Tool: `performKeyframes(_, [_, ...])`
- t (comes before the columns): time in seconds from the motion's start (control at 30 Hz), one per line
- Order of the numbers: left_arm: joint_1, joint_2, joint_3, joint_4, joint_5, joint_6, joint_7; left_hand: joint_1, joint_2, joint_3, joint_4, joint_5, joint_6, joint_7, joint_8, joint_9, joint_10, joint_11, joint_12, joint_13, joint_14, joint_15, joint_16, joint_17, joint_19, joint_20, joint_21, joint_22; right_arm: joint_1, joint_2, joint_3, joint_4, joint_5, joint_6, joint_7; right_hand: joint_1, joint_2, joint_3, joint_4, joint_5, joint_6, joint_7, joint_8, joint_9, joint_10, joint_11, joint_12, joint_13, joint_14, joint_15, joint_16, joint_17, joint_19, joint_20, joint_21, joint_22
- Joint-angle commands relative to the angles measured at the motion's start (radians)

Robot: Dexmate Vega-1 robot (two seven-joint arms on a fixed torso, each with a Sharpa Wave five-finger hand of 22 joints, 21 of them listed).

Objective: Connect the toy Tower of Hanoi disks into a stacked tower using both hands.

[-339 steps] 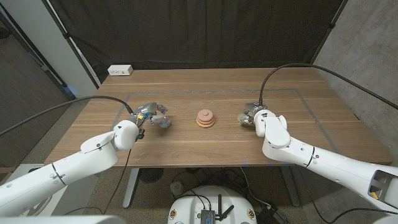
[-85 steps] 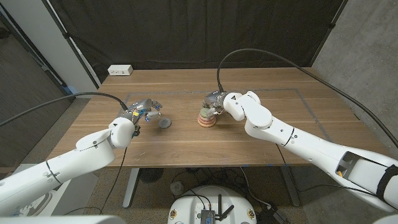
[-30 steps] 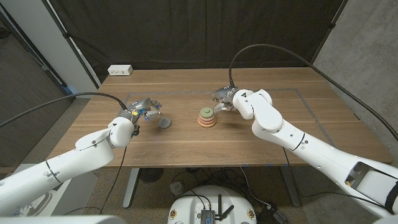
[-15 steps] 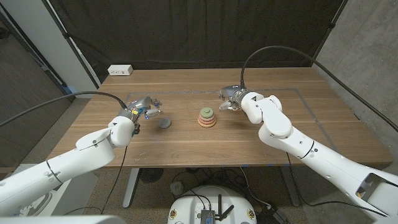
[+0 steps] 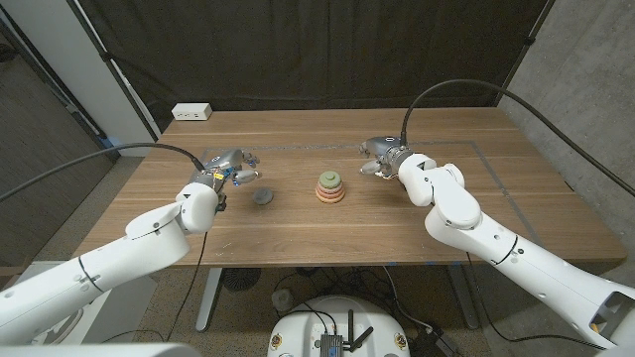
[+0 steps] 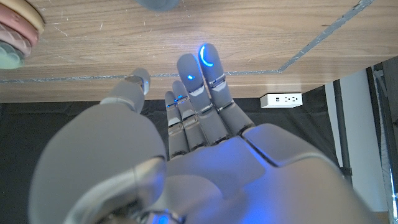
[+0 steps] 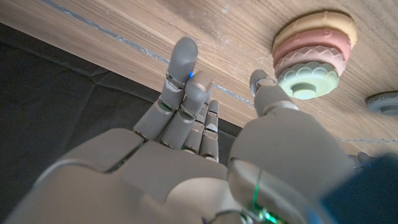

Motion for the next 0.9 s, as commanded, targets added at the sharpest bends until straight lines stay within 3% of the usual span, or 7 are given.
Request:
performKeyframes(0.03, [0.017, -0.026, -0.001, -0.026, -0.009, 0.033, 0.038, 0.001, -0.007, 0.006, -0.002, 0.003, -0.005, -0.004, -0.004, 0.003, 0.003, 0.000, -0.005, 0.003, 0.005, -0.089, 0.006, 0.001, -0.003, -0.135, 0.004, 0.003, -0.069, -0.055, 0.044, -0.034, 0.061, -0.029, -0.134, 0.004, 0.000, 0.008, 0.001, 0.007, 0.013, -0.004, 0.011, 0.002, 0.008, -0.003, 0.006, 0.001, 0.015, 0.000, 0.009, 0.006, 0.007, -0.038, 0.008, 0.001])
performKeyframes(0.2, [0.016, -0.037, 0.003, -0.030, -0.011, 0.039, 0.048, 0.001, -0.007, 0.007, -0.001, 0.003, -0.005, -0.003, -0.003, 0.003, 0.003, -0.001, -0.005, 0.002, 0.003, -0.089, 0.006, 0.000, -0.002, -0.135, 0.005, 0.004, -0.093, -0.068, 0.061, -0.045, 0.084, -0.052, -0.172, 0.006, 0.004, 0.010, 0.002, 0.008, 0.017, -0.014, 0.012, 0.003, 0.012, -0.016, 0.007, 0.002, 0.023, 0.000, 0.018, 0.012, 0.008, -0.039, 0.007, -0.001])
performKeyframes(0.3, [-0.011, -0.043, 0.058, -0.046, 0.054, 0.108, 0.062, 0.001, -0.007, 0.006, 0.000, 0.003, -0.004, -0.004, -0.003, 0.003, 0.003, -0.001, -0.005, 0.003, 0.003, -0.089, 0.005, -0.003, -0.002, -0.136, 0.005, 0.003, -0.117, -0.078, 0.079, -0.049, 0.111, -0.053, -0.219, 0.007, 0.007, 0.011, 0.002, 0.010, 0.019, -0.023, 0.014, 0.006, 0.013, -0.019, 0.008, 0.004, 0.022, 0.000, 0.017, 0.010, 0.010, -0.038, 0.007, 0.000])
performKeyframes(0.47, [0.002, -0.049, 0.035, -0.040, 0.022, 0.069, 0.063, -0.001, -0.008, 0.005, 0.001, 0.002, 0.000, -0.008, -0.001, 0.003, 0.012, -0.008, -0.003, 0.000, 0.016, -0.089, 0.013, 0.000, 0.008, -0.137, 0.010, 0.007, -0.135, -0.095, 0.088, -0.051, 0.136, -0.077, -0.248, 0.006, 0.009, 0.013, 0.003, 0.011, 0.031, -0.028, 0.019, 0.010, 0.012, -0.022, 0.008, 0.007, 0.025, 0.000, 0.022, 0.014, 0.010, -0.038, 0.007, 0.001])
performKeyframes(0.7, [-0.029, -0.055, 0.082, -0.027, 0.054, 0.082, 0.050, -0.002, -0.009, 0.004, 0.001, 0.002, 0.003, -0.009, 0.000, 0.003, 0.014, -0.007, -0.003, -0.002, 0.023, -0.089, 0.013, -0.006, 0.015, -0.138, 0.014, 0.012, -0.154, -0.110, 0.087, -0.064, 0.146, -0.113, -0.292, 0.005, 0.010, 0.014, 0.004, 0.013, 0.031, -0.031, 0.020, 0.014, 0.009, -0.027, 0.008, 0.012, 0.017, 0.001, 0.018, 0.008, 0.007, -0.038, 0.005, 0.000])
performKeyframes(0.9, [-0.035, -0.062, 0.083, -0.015, 0.055, 0.062, 0.052, -0.002, -0.011, 0.003, 0.000, 0.003, 0.004, -0.009, 0.000, 0.003, 0.015, -0.006, -0.003, -0.002, 0.028, -0.090, 0.015, -0.008, 0.015, -0.138, 0.012, 0.012, -0.165, -0.125, 0.089, -0.060, 0.168, -0.117, -0.334, 0.005, 0.011, 0.015, 0.004, 0.014, 0.025, -0.021, 0.017, 0.015, 0.008, -0.027, 0.009, 0.016, 0.011, 0.000, 0.015, 0.006, 0.005, -0.038, 0.004, 0.000])
